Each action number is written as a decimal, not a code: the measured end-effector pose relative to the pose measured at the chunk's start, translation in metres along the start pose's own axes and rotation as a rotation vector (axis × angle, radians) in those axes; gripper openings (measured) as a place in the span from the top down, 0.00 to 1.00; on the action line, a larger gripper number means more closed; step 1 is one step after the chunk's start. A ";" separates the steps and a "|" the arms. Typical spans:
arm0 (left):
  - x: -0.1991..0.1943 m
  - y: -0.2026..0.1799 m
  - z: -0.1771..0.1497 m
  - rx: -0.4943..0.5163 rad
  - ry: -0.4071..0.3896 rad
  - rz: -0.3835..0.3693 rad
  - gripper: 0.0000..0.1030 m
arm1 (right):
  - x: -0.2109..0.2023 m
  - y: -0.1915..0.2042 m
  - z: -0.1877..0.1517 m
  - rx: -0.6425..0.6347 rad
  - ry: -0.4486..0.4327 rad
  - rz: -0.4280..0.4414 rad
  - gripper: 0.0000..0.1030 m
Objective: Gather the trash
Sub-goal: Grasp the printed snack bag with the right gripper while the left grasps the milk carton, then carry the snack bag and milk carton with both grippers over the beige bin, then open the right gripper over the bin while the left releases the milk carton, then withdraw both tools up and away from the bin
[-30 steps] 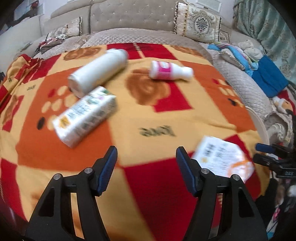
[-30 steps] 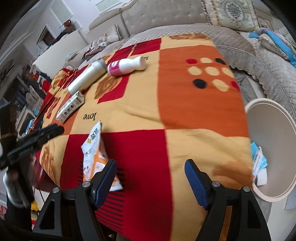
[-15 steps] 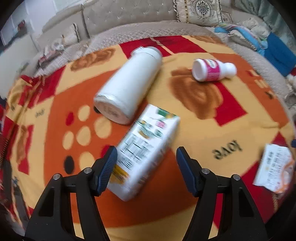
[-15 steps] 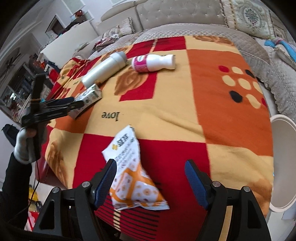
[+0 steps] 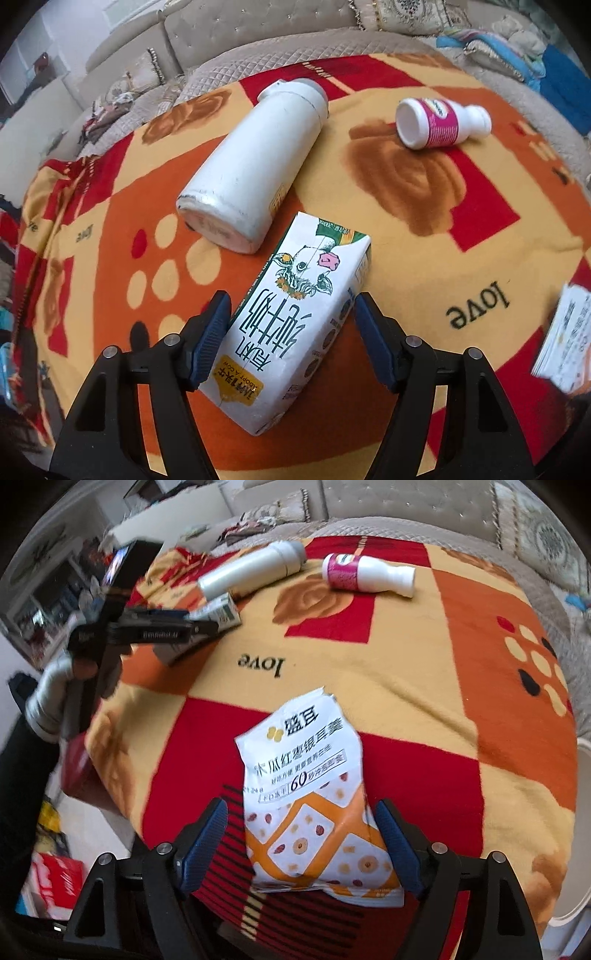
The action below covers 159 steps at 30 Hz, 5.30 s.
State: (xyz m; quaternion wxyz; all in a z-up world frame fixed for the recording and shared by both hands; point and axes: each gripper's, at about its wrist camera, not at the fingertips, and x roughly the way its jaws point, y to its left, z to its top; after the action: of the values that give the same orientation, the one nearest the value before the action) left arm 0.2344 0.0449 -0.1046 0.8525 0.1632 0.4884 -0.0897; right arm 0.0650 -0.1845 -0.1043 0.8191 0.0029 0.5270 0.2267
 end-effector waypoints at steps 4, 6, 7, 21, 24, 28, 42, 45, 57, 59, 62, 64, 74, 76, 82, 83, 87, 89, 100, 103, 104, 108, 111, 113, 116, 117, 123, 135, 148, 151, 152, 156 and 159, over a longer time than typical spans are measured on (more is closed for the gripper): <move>-0.004 -0.008 -0.008 0.011 -0.001 0.029 0.40 | 0.012 0.008 -0.006 -0.057 0.013 -0.034 0.22; -0.009 -0.011 -0.012 0.000 -0.002 0.023 0.40 | 0.013 0.010 -0.008 -0.081 0.007 -0.058 0.22; -0.012 -0.011 -0.015 -0.020 -0.003 0.002 0.40 | 0.013 0.010 -0.008 -0.085 0.000 -0.059 0.25; -0.068 -0.066 -0.036 -0.128 -0.071 -0.090 0.41 | -0.021 -0.020 -0.021 0.014 -0.127 -0.069 0.37; -0.075 -0.082 -0.036 -0.130 -0.086 -0.104 0.41 | -0.027 -0.026 -0.023 0.035 -0.139 -0.072 0.37; -0.081 -0.108 -0.033 -0.114 -0.093 -0.120 0.41 | -0.035 -0.035 -0.028 0.054 -0.153 -0.083 0.37; -0.097 -0.201 -0.013 -0.039 -0.141 -0.165 0.41 | -0.066 -0.091 -0.055 0.174 -0.209 -0.139 0.37; -0.098 -0.223 -0.008 -0.014 -0.139 -0.186 0.41 | -0.074 -0.107 -0.064 0.203 -0.220 -0.157 0.37; -0.104 -0.308 0.018 0.080 -0.154 -0.256 0.42 | -0.113 -0.181 -0.105 0.358 -0.258 -0.245 0.37; -0.105 -0.323 0.023 0.095 -0.155 -0.270 0.42 | -0.120 -0.197 -0.113 0.389 -0.262 -0.265 0.37; -0.106 -0.340 0.031 0.109 -0.156 -0.294 0.42 | -0.125 -0.217 -0.121 0.431 -0.261 -0.287 0.37; -0.107 -0.349 0.036 0.116 -0.159 -0.311 0.42 | -0.128 -0.229 -0.127 0.456 -0.260 -0.303 0.37; -0.098 -0.388 0.054 0.131 -0.131 -0.368 0.42 | -0.119 -0.278 -0.142 0.554 -0.237 -0.321 0.37; -0.099 -0.386 0.052 0.129 -0.108 -0.385 0.42 | -0.115 -0.284 -0.144 0.570 -0.228 -0.315 0.37; -0.107 -0.380 0.039 0.227 -0.109 -0.375 0.41 | -0.109 -0.289 -0.153 0.587 -0.219 -0.291 0.37; -0.106 -0.380 0.036 0.243 -0.104 -0.371 0.41 | -0.109 -0.289 -0.154 0.588 -0.221 -0.287 0.37; -0.094 -0.375 0.024 0.285 -0.081 -0.307 0.41 | -0.111 -0.285 -0.155 0.583 -0.233 -0.269 0.37; -0.090 -0.371 0.021 0.271 -0.070 -0.311 0.41 | -0.111 -0.283 -0.155 0.578 -0.234 -0.266 0.37; -0.099 -0.402 0.045 0.208 -0.069 -0.461 0.43 | -0.116 -0.289 -0.160 0.604 -0.243 -0.276 0.37; -0.095 -0.415 0.055 0.190 -0.066 -0.484 0.43 | -0.116 -0.295 -0.162 0.617 -0.240 -0.284 0.37; -0.094 -0.418 0.059 0.180 -0.062 -0.498 0.43 | -0.116 -0.297 -0.163 0.623 -0.239 -0.286 0.37; -0.089 -0.424 0.073 0.126 -0.064 -0.539 0.42 | -0.114 -0.308 -0.165 0.657 -0.247 -0.283 0.37; -0.085 -0.423 0.076 0.101 -0.058 -0.559 0.42 | -0.111 -0.316 -0.167 0.691 -0.251 -0.274 0.36; -0.084 -0.418 0.074 0.090 -0.055 -0.560 0.41 | -0.109 -0.319 -0.169 0.709 -0.244 -0.261 0.29; -0.084 -0.412 0.068 0.090 -0.067 -0.537 0.38 | -0.108 -0.319 -0.172 0.720 -0.252 -0.234 0.26; -0.085 -0.410 0.066 0.087 -0.072 -0.532 0.38 | -0.107 -0.318 -0.172 0.719 -0.252 -0.232 0.26; -0.091 -0.399 0.054 0.063 -0.134 -0.472 0.38 | -0.109 -0.302 -0.170 0.697 -0.267 -0.222 0.26; -0.132 -0.356 0.025 0.014 -0.292 -0.380 0.38 | -0.150 -0.228 -0.157 0.589 -0.403 -0.345 0.26; -0.177 -0.317 -0.015 -0.035 -0.440 -0.360 0.38 | -0.180 -0.161 -0.155 0.552 -0.517 -0.481 0.26; -0.181 -0.310 -0.021 -0.051 -0.452 -0.368 0.38 | -0.186 -0.148 -0.156 0.537 -0.553 -0.523 0.26; -0.182 -0.309 -0.023 -0.052 -0.454 -0.368 0.38 | -0.188 -0.144 -0.157 0.530 -0.565 -0.535 0.26; -0.187 -0.306 -0.030 -0.053 -0.474 -0.356 0.38 | -0.195 -0.130 -0.157 0.500 -0.594 -0.566 0.24; -0.191 -0.305 -0.034 -0.053 -0.489 -0.350 0.38 | -0.199 -0.121 -0.157 0.475 -0.611 -0.586 0.21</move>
State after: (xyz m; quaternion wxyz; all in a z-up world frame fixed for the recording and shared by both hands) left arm 0.0151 -0.2275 -0.0142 0.9203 0.0279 0.2918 -0.2591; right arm -0.0939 -0.4042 -0.0319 0.9423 0.1075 0.2784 -0.1514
